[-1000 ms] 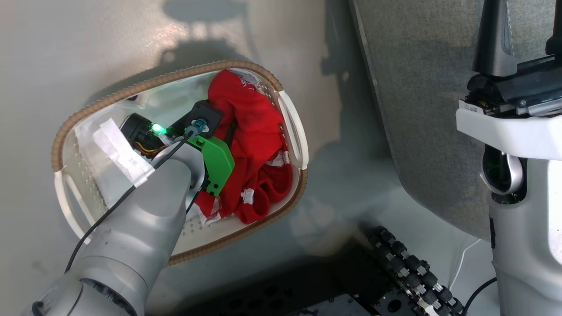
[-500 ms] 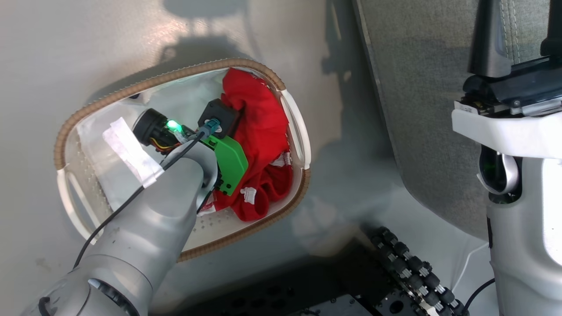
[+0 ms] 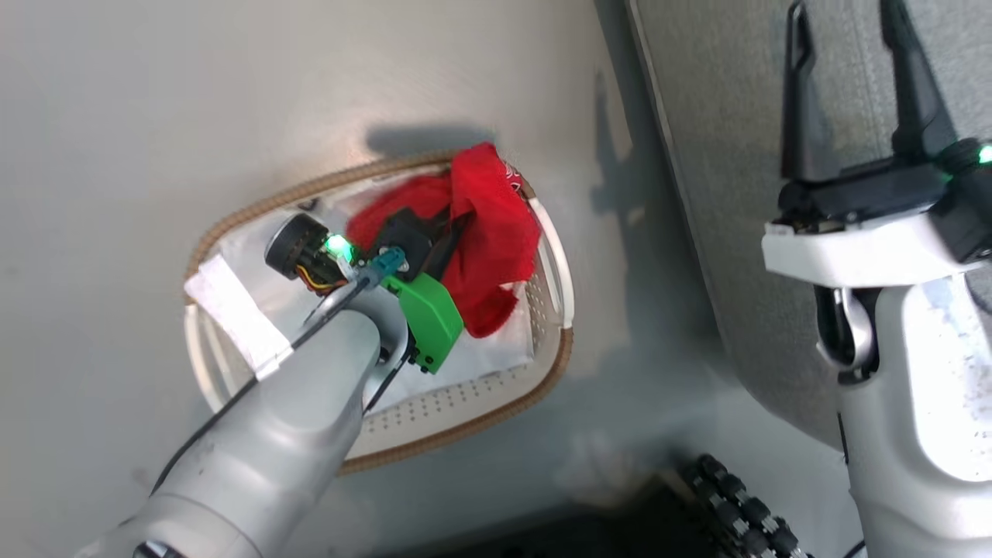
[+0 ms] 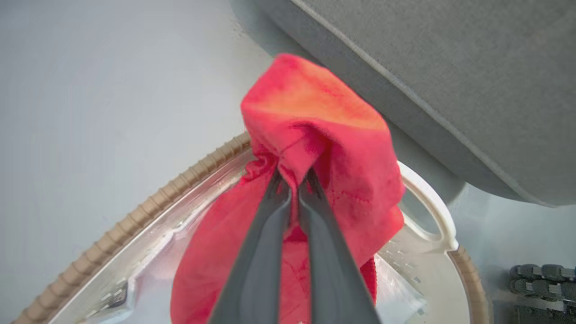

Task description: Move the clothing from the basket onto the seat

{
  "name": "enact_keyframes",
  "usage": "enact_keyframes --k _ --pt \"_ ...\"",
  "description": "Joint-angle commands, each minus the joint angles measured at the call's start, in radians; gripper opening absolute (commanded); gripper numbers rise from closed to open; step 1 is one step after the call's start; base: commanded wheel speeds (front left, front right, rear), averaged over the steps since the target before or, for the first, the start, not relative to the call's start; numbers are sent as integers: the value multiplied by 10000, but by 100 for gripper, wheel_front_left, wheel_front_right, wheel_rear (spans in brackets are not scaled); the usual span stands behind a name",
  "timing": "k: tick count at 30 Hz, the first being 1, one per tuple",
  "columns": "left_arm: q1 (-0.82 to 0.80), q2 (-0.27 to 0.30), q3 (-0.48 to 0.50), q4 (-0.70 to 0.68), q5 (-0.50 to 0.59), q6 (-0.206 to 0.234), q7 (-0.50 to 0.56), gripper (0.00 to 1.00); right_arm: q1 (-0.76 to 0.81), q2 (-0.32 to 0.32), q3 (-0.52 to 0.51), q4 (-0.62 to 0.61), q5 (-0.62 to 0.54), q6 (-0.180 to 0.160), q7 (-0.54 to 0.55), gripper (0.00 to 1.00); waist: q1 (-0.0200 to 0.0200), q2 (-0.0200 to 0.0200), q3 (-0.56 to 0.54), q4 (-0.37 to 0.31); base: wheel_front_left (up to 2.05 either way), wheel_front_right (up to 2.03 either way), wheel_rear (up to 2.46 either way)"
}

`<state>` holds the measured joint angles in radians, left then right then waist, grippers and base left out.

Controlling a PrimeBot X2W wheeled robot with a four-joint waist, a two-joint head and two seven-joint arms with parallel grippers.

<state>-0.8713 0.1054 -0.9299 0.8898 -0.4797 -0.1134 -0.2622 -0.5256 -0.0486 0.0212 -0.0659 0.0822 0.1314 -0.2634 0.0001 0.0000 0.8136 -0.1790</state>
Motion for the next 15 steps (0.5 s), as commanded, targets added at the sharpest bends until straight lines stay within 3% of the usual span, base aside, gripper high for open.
enact_keyframes --k 1,15 --pt "321 116 124 -284 192 88 -34 0 245 -35 -31 156 -69 -14 -21 100 -1 0 -1090 602 0 0 0" --pt "1988 762 1253 -2628 1064 89 -36 0 1845 -36 -233 1352 -491 -14 -20 100 -1 0 -4490 1434 0 0 0"
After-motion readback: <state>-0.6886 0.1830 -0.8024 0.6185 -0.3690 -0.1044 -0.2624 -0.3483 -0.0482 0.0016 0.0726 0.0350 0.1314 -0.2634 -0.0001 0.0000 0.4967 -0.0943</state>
